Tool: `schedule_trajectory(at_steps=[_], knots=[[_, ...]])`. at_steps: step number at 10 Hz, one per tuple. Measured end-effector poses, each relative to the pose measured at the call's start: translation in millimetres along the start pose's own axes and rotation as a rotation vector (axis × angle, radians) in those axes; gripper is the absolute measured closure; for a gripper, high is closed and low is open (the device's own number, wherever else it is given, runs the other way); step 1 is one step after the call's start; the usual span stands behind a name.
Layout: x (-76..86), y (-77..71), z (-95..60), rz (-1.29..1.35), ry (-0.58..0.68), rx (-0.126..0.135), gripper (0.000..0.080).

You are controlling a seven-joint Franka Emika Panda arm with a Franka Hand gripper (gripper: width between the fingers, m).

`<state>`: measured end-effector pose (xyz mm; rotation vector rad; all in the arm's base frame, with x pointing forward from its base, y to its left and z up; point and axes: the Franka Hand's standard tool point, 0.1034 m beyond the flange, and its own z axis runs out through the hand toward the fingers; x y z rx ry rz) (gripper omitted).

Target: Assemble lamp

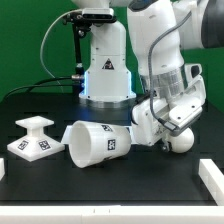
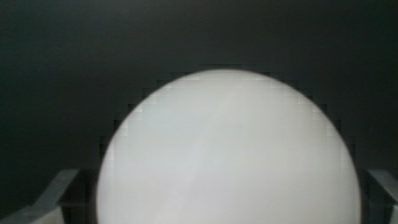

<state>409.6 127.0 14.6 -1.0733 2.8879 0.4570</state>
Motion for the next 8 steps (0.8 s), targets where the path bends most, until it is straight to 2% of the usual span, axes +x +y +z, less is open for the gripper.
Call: schedule_trajectory(at_steps=[5,6,8], knots=[[-0.2,-0.5,-0.1,-0.015,-0.001,0.0,0.0217],[-0.1,-0.5,0.0,-0.015,-0.001,0.0,0.0125],[-0.1,-0.5,0.0,-0.015,-0.001,0.0,0.0105]])
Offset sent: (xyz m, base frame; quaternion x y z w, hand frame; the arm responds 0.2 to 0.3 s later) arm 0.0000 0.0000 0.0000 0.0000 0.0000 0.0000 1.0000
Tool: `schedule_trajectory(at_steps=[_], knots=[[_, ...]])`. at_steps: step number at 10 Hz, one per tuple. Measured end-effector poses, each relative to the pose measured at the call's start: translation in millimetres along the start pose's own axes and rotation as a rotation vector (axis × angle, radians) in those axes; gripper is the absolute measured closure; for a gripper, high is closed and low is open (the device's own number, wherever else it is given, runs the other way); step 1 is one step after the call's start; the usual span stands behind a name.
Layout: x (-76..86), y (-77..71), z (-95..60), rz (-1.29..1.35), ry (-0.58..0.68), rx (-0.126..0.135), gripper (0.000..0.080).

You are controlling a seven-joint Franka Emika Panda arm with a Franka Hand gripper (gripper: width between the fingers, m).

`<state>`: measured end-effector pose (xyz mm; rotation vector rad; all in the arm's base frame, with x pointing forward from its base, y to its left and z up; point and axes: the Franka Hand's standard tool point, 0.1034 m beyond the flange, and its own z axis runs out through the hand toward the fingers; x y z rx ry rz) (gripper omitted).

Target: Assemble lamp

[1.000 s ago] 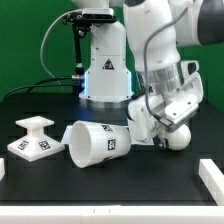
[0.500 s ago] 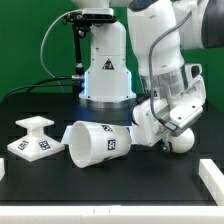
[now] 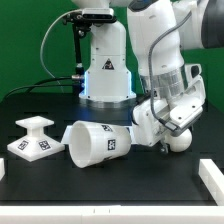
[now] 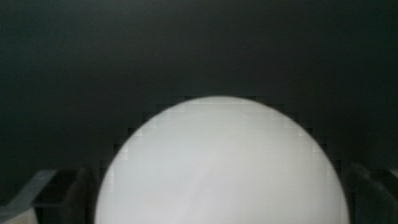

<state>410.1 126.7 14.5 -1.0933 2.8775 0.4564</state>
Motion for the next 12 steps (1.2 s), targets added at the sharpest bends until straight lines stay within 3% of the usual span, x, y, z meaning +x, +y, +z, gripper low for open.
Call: schedule_trajectory(at_steps=[6,7,12], knots=[[-0.2,0.1,-0.1,0.0,0.0,0.0,0.01],[-4.5,1.6,-7.6,-0.006,-0.014,0.005,0.01],[-21.5,17.5,-73.8,-0.06,-0.125,0.048,0.01]])
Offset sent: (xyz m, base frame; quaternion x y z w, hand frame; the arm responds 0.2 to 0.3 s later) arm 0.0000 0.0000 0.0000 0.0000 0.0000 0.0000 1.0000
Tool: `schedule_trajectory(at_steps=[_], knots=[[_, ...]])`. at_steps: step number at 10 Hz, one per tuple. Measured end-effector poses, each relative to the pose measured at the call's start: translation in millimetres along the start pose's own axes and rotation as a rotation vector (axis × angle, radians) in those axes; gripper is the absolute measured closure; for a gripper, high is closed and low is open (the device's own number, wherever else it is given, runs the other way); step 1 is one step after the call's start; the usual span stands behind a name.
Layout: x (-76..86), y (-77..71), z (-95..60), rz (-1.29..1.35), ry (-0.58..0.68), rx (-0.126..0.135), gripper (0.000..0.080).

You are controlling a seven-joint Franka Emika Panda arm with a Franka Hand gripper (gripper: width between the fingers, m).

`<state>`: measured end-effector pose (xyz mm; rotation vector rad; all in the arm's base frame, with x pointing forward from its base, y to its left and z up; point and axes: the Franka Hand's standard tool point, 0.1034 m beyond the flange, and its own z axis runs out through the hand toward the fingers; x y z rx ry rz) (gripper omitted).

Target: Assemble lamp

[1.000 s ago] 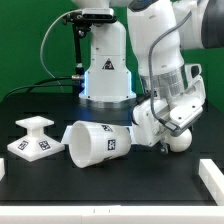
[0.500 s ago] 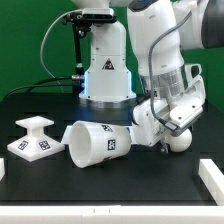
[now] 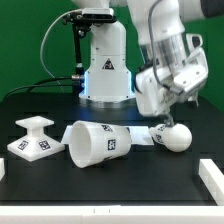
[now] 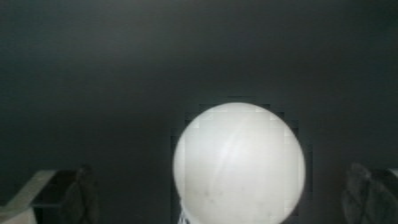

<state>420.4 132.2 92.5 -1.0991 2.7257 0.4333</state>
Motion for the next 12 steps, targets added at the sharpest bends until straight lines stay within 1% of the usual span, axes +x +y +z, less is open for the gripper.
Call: schedule_trajectory(at_steps=[4,5,6,7,8,9,10,11,12], knots=[[1.5,-0.3,1.6,-0.002,0.003,0.001,0.01],[3.1,-2.4,-0.8,-0.061,-0.001,-0.003,0.01],[7.8,-9.4,-10.1,-0.118,-0.015,-0.009,0.01],[14.3,-13.5,-25.8,-0.154,-0.038,-0.017,0.01],[23.7,-18.1,-41.7,-0.215,-0.051,-0.007,0.01],[37.3,-33.3,-50.0,-0.283,-0.056,0.01,0.01],[47.4,-49.5,-49.0,-0.352,-0.041,0.013,0.01],[52.2,-56.9,-45.9,-0.487,-0.006,0.008,0.01],[46.5,-57.3,-52.7,-0.57,0.014,0.014,0.01]])
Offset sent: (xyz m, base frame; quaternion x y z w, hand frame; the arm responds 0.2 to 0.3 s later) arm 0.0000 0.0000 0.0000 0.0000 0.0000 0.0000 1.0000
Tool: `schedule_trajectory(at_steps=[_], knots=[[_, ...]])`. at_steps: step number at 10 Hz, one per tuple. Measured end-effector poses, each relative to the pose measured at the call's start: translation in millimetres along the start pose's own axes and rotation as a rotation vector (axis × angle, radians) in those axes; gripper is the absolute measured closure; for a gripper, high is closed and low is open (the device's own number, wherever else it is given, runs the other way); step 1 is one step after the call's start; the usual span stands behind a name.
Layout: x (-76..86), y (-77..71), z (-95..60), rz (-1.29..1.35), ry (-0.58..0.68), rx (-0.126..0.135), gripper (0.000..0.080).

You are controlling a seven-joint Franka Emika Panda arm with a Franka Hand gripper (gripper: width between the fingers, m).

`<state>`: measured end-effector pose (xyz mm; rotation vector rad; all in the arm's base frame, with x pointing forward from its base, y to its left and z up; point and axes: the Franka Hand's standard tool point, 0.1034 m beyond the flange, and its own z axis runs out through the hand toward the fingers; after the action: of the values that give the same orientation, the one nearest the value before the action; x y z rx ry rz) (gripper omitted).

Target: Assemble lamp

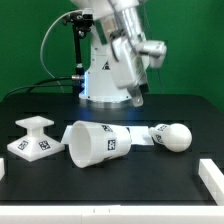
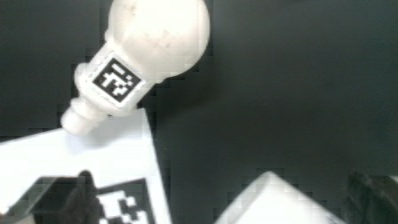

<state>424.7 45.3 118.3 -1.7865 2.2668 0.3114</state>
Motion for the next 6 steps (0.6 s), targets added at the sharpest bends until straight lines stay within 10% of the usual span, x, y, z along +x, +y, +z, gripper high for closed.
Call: schedule_trajectory(at_steps=[6], knots=[[15.9,0.5,-9.6,-0.543,-0.012,-0.014,0.01]])
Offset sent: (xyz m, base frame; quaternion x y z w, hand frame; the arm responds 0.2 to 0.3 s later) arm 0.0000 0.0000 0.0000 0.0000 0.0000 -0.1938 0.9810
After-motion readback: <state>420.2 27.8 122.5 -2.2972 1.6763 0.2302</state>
